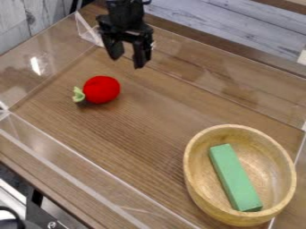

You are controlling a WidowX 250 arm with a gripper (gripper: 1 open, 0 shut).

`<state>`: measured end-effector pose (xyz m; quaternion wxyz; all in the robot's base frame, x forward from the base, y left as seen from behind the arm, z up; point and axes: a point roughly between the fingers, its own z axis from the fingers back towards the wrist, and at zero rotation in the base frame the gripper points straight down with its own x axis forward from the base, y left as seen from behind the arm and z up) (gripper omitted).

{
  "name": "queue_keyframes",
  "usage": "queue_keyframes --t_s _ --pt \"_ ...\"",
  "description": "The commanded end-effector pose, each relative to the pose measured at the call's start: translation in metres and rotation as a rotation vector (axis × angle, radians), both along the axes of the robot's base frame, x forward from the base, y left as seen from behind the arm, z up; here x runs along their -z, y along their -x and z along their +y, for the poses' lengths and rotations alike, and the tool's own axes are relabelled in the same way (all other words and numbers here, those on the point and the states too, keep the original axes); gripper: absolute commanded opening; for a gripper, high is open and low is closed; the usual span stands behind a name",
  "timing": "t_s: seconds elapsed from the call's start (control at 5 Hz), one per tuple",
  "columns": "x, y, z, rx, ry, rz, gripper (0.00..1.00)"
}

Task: Move the red object to the left side of the table

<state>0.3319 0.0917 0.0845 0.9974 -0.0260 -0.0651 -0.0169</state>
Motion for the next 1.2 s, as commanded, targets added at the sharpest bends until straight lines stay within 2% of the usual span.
queue_keyframes --t_s 0.0,0.4,0.6,1.0 --pt "-0.026 -0.014 -0.004 -0.016 -0.022 -0.061 1.0" --pt "0.005 -0.013 -0.021 0.116 -0.031 -0.044 1.0" --pt "0.004 -0.007 -0.013 0.141 -0.03 -0.016 1.0" --pt "0.019 0.011 -0.015 0.278 -0.036 0.032 1.0"
